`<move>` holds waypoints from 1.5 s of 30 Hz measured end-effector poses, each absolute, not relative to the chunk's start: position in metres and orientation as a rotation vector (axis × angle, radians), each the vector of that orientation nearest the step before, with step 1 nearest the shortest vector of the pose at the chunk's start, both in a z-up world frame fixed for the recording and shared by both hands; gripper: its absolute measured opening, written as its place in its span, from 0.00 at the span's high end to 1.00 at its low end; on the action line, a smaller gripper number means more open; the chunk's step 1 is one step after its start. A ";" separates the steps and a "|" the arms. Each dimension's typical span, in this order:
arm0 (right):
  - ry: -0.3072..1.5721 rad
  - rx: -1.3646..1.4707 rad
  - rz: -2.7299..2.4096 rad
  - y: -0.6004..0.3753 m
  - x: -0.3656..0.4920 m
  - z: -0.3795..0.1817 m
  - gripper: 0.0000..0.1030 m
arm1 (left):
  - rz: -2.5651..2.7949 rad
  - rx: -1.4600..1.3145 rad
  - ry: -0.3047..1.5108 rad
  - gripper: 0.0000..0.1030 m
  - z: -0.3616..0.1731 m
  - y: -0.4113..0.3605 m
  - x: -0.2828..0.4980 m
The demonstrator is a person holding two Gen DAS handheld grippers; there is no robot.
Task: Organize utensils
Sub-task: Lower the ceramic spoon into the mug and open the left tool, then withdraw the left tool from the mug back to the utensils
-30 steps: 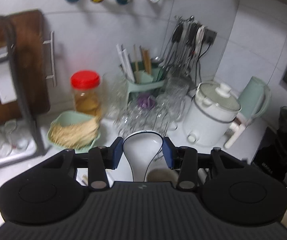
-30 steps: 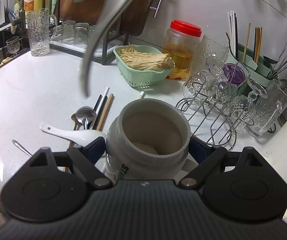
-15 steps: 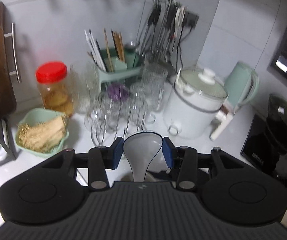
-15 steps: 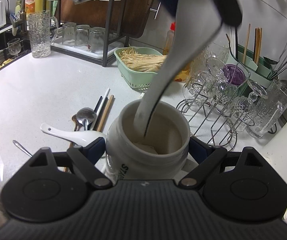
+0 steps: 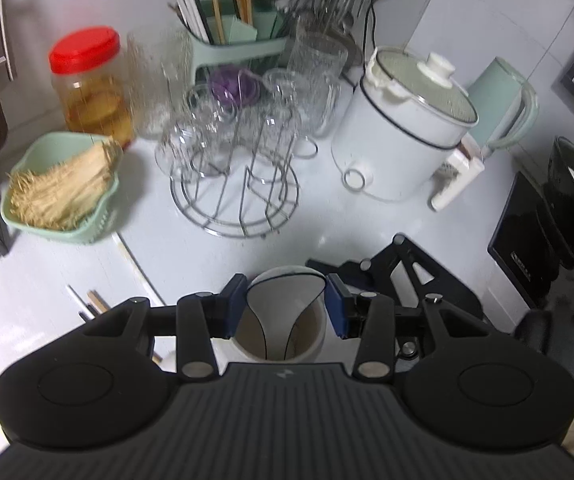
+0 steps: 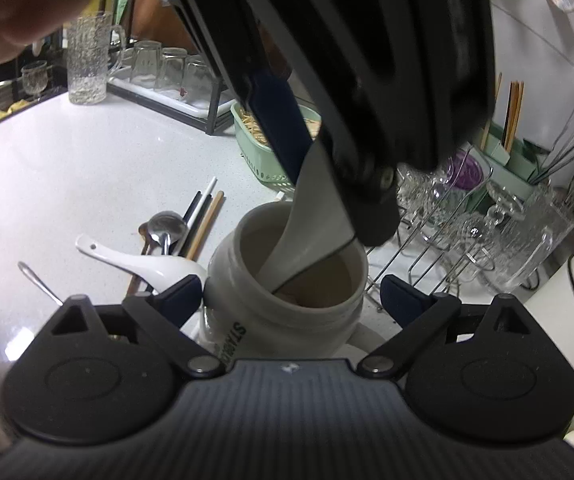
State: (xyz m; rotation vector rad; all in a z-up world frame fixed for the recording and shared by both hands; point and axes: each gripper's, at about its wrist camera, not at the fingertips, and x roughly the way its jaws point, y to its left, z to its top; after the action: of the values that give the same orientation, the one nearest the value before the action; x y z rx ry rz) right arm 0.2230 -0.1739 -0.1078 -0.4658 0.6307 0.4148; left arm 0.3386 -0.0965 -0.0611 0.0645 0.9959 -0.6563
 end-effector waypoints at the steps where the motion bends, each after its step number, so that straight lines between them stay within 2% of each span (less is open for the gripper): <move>1: 0.630 -0.470 0.414 -0.174 0.222 -0.107 0.05 | -0.660 0.070 1.006 0.53 -0.063 -0.098 0.340; 13: 0.663 -0.388 0.408 -0.187 0.222 -0.110 0.07 | -0.660 0.093 1.115 0.53 -0.083 -0.114 0.352; 20: 0.656 -0.360 0.429 -0.188 0.220 -0.113 0.12 | -0.649 0.074 1.124 0.53 -0.081 -0.112 0.355; 25: 0.651 -0.370 0.441 -0.185 0.217 -0.113 0.15 | -0.633 0.039 1.090 0.47 -0.071 -0.106 0.355; 33: 0.649 -0.361 0.439 -0.184 0.217 -0.112 0.15 | -0.612 0.022 1.034 0.47 -0.051 -0.099 0.348; 45: 0.653 -0.342 0.425 -0.185 0.219 -0.111 0.15 | -0.553 -0.018 0.849 0.47 -0.006 -0.065 0.314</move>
State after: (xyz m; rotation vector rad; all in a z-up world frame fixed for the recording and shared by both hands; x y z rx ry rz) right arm 0.2186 -0.1851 -0.1111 -0.3423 0.6534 0.4254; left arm 0.3138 -0.0646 -0.0057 -0.0177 0.8491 -0.5526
